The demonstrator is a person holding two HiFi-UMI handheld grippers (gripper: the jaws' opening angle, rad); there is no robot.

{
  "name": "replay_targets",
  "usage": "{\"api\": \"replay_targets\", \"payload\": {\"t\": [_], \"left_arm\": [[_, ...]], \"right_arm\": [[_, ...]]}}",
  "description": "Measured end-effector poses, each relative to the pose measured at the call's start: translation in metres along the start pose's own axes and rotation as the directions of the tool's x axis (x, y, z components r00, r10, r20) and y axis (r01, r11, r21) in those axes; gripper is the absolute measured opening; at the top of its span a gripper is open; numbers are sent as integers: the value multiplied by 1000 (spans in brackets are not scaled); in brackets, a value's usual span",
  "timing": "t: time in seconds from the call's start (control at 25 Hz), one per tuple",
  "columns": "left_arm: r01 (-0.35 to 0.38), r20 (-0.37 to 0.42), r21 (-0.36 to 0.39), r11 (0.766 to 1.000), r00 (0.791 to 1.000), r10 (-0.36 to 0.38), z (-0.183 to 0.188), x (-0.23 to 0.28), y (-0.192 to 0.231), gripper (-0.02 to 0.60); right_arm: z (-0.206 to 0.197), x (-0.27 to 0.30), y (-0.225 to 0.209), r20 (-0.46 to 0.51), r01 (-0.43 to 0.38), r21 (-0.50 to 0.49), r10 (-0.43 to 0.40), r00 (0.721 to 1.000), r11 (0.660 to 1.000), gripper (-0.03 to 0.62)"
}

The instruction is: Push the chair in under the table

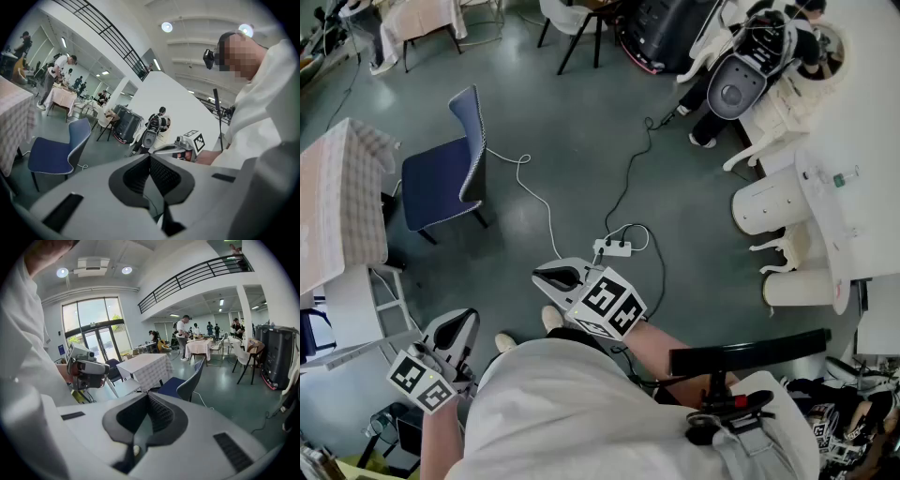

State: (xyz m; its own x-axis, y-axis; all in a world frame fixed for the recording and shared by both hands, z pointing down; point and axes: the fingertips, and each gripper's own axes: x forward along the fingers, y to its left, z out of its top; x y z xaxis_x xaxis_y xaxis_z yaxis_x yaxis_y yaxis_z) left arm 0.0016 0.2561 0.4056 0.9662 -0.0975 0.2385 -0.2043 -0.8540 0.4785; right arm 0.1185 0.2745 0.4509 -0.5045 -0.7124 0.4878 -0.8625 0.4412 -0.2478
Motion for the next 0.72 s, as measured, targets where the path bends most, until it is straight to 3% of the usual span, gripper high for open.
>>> {"api": "replay_targets", "payload": {"t": [0.32,0.52,0.6,0.72], "left_arm": [[-92,37,-1,996,995,92,10,49,22,9],[-130,47,30,991,991,129,32,42,60,12],[-124,64,30,992,990,122,45,29,79,14],[-98,64,21,995,993,97,60,11,117,71]], "right_arm": [[-14,7,-68,-35,-45,-2,45,998,999,14],[7,47,-97,-24,-42,51,43,999,998,22],[21,69,-105,-22,-15,75,17,1000,997,91],[38,107,-122,-45,45,105,-40,998,993,181]]}}
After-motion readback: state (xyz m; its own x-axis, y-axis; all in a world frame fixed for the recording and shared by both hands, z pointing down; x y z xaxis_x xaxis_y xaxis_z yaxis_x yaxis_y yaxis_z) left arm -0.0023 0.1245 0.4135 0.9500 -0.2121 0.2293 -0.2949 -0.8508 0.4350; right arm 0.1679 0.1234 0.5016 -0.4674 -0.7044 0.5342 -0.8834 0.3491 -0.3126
